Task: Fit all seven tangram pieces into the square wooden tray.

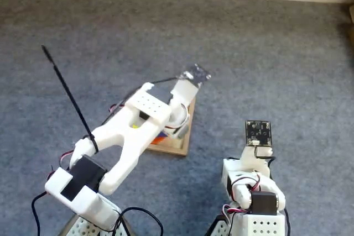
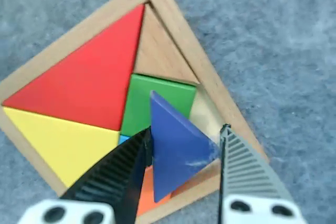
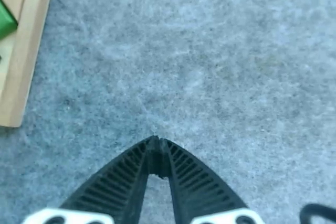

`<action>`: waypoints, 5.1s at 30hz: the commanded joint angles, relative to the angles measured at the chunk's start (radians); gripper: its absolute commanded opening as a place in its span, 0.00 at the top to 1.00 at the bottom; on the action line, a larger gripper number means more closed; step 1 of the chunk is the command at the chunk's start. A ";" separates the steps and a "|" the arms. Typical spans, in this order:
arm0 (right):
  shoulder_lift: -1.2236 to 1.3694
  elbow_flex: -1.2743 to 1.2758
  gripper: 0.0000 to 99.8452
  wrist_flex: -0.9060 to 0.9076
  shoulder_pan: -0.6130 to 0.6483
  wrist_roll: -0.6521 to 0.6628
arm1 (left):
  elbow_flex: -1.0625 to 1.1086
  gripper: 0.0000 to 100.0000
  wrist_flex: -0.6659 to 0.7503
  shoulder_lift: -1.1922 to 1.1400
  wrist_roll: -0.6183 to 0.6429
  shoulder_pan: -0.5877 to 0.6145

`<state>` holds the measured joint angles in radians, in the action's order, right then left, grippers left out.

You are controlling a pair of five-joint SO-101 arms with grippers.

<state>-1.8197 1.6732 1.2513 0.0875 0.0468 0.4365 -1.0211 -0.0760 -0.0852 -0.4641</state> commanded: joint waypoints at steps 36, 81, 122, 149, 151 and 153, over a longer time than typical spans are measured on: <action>-0.022 0.131 1.00 0.005 -0.004 -0.005 | 0.028 0.83 0.008 0.054 -0.097 -0.077; -0.022 0.131 1.00 0.005 -0.004 -0.005 | 0.028 0.77 0.009 0.053 -0.149 0.097; -0.022 0.130 1.00 0.005 -0.002 -0.005 | 0.070 0.77 0.012 0.165 -0.101 0.176; -0.022 0.131 1.00 0.005 -0.010 -0.005 | 0.817 0.77 0.523 1.164 -0.038 0.166; -0.022 0.131 1.00 0.005 -0.019 -0.005 | 0.832 0.77 0.523 1.207 -0.038 0.173; -0.022 0.130 1.00 0.005 -0.028 -0.005 | 0.846 0.80 0.523 1.260 -0.038 0.197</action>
<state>-1.8197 1.6732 1.2513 0.0798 0.0468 1.2850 -0.5163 1.1086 -0.1327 -0.2877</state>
